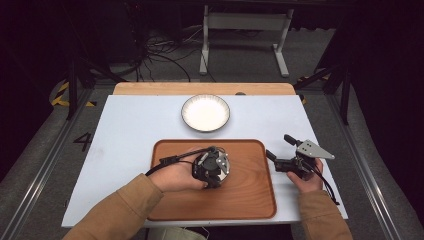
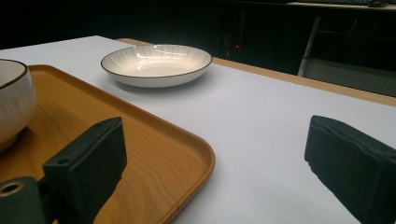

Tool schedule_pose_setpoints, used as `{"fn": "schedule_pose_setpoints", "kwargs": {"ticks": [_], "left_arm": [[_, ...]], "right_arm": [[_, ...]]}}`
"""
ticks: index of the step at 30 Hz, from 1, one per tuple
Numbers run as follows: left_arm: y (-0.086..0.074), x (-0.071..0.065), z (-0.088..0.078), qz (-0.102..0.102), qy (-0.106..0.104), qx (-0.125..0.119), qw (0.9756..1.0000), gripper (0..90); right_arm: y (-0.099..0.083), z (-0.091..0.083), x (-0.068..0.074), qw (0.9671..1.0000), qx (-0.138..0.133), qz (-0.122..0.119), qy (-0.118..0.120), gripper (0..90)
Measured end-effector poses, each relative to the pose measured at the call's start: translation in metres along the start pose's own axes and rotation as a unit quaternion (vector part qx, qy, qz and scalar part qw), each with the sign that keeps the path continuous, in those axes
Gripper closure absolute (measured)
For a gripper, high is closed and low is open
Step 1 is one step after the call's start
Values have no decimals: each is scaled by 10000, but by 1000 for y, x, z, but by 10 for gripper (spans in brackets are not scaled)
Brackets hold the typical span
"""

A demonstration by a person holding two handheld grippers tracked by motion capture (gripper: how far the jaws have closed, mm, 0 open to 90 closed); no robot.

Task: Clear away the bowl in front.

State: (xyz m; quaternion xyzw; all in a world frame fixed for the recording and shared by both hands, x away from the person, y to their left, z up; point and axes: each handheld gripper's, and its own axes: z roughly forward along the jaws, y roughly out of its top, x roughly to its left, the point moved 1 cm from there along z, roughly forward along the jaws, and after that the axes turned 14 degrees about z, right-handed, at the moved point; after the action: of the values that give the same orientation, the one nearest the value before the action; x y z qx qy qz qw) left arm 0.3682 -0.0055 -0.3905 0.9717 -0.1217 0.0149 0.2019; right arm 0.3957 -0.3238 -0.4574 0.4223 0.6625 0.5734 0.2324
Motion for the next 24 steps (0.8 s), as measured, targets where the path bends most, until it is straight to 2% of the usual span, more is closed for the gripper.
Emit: {"fn": "schedule_pose_setpoints", "kwargs": {"ticks": [13,18,24], "left_arm": [[0,-3,-7,-150,14,-586,9982,464],[-2,-4,-11,-180,123,-779,9967,391],[-9,-5,-20,-374,270,-1071,9932,355]], "right_arm": [[0,0,0,10000,-5,1,-11,61],[0,0,0,10000,-5,0,-7,55],[0,0,0,10000,-19,-20,-26,44]]}}
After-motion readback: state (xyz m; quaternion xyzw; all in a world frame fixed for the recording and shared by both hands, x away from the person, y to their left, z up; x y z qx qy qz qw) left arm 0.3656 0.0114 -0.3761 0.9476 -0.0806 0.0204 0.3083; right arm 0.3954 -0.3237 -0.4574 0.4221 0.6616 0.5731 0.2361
